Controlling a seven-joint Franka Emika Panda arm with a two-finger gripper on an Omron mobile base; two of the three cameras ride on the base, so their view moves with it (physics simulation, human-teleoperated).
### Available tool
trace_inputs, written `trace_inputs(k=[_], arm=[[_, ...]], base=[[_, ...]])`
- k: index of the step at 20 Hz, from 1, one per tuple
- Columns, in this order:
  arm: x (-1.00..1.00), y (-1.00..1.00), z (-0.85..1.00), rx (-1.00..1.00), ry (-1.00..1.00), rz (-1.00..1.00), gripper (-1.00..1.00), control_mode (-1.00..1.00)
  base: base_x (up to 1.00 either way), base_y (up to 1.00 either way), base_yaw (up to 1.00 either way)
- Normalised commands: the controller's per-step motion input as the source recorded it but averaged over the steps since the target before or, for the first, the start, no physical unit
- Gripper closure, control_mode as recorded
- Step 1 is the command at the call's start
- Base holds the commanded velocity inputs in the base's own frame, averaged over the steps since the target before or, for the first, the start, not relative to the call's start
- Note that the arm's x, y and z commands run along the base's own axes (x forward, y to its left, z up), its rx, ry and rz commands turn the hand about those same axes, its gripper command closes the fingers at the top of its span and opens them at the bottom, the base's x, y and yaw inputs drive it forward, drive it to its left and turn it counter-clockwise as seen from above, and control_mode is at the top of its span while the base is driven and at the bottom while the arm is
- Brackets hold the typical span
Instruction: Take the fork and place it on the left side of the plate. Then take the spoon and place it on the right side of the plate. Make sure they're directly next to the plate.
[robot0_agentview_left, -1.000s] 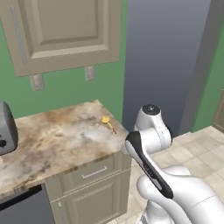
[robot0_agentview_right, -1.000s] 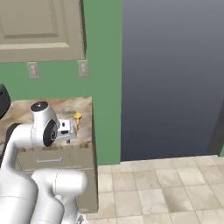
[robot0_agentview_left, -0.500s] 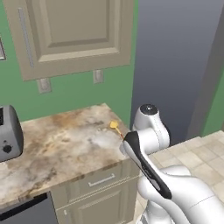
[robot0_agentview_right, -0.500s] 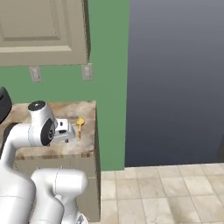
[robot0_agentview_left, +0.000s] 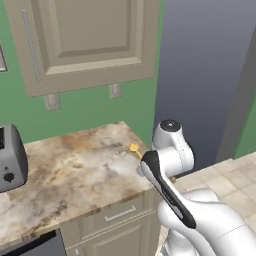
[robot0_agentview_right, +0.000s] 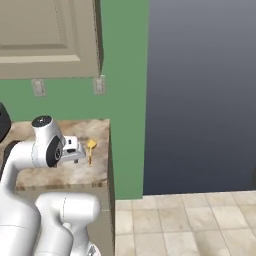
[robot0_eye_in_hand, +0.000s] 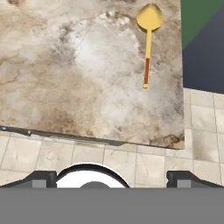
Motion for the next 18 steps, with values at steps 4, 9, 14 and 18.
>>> trace_inputs(k=[4, 9, 14, 18], arm=[[0.00, 0.00, 0.00, 0.00, 0.00, 0.00, -1.00, 1.00], [0.00, 0.00, 0.00, 0.00, 0.00, 0.00, -1.00, 1.00], [0.00, 0.00, 0.00, 0.00, 0.00, 0.00, -1.00, 1.00], [0.00, 0.00, 0.00, 0.00, 0.00, 0.00, -1.00, 1.00]], base=[[0.76, 0.02, 0.01], [0.05, 0.00, 0.00], [0.00, 0.00, 0.00], [0.00, 0.00, 0.00]])
